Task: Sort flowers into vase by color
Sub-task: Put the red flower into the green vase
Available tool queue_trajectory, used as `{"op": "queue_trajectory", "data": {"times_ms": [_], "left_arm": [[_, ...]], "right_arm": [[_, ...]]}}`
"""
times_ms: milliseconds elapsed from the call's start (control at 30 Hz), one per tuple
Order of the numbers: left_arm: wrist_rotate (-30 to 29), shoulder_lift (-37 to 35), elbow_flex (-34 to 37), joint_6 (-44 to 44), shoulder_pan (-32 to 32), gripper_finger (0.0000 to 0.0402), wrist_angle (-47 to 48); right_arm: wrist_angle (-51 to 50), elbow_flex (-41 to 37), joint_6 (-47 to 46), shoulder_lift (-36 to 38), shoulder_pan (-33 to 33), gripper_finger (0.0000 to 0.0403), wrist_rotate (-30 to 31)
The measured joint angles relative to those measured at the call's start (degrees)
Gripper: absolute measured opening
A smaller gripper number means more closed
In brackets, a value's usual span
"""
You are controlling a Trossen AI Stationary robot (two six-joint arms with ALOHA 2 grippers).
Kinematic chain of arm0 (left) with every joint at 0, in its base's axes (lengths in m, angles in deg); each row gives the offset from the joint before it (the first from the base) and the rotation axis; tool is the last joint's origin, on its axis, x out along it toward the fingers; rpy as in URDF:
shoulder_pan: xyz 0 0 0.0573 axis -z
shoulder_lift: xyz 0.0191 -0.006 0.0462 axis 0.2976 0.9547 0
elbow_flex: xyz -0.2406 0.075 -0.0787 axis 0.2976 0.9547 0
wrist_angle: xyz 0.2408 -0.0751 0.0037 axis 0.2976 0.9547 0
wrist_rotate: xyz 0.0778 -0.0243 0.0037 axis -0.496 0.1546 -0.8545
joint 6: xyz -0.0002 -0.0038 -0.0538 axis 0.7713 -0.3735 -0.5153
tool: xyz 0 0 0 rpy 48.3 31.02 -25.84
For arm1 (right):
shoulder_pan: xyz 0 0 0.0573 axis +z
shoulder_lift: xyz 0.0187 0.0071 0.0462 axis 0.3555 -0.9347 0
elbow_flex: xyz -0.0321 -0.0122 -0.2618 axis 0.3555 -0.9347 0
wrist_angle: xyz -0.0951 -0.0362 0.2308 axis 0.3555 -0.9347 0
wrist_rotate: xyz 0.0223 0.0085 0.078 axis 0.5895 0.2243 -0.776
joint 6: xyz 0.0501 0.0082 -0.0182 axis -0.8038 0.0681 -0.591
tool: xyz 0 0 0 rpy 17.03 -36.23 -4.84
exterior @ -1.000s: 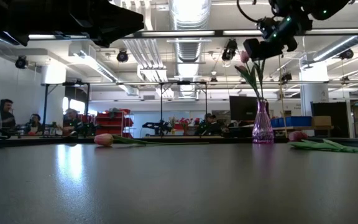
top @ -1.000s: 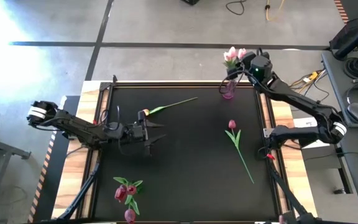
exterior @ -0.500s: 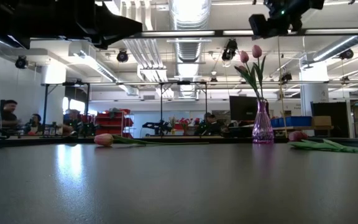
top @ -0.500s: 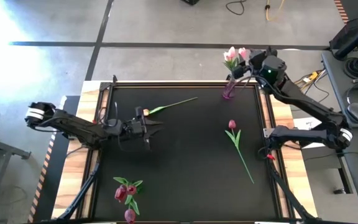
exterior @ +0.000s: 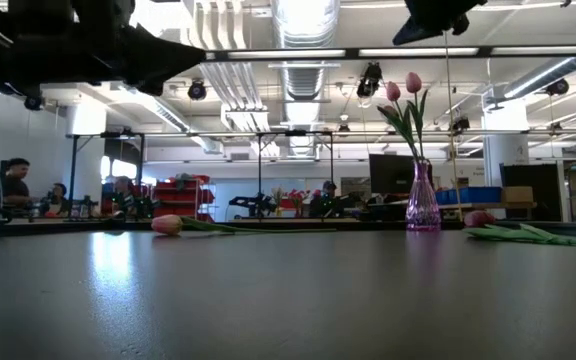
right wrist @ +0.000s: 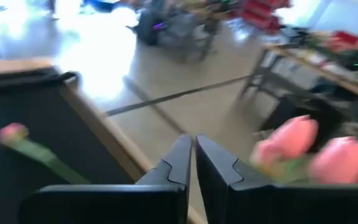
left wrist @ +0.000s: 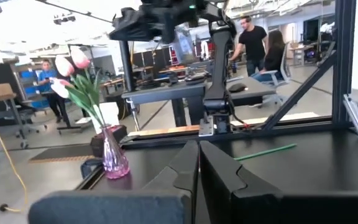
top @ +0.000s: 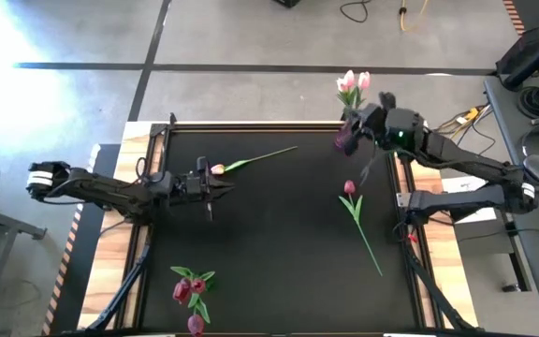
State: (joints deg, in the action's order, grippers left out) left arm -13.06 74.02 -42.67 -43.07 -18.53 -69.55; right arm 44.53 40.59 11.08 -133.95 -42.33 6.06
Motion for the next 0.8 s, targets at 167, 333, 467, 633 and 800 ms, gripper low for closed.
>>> {"op": "queue_trajectory", "data": {"times_ms": [167,333,467,633,800], "left_arm": [[3.46,-1.92,1.81,-2.18,-3.97,0.0,0.32],[5.31,-3.7,2.38,-2.63,-5.69,0.0,0.93],[5.39,-4.71,2.38,-2.33,-6.14,0.0,2.92],[5.4,-5.09,2.37,-3.88,-6.14,0.0,3.29],[5.4,-5.09,2.36,-4.38,-6.14,0.0,3.29]], "right_arm": [[-9.6,-0.04,-7.05,-0.1,9.9,0.0013,0.02],[-22.33,-0.11,-20.46,-2.06,21.2,0.0013,2.39],[-30.73,-0.11,-31.93,-4.65,30.12,0.0012,4.99],[-40.22,-0.13,-48.54,-8.79,38.3,0.0012,3.59],[-50.32,-0.96,-67.69,-13.58,43.25,0.0012,-3.02]]}}
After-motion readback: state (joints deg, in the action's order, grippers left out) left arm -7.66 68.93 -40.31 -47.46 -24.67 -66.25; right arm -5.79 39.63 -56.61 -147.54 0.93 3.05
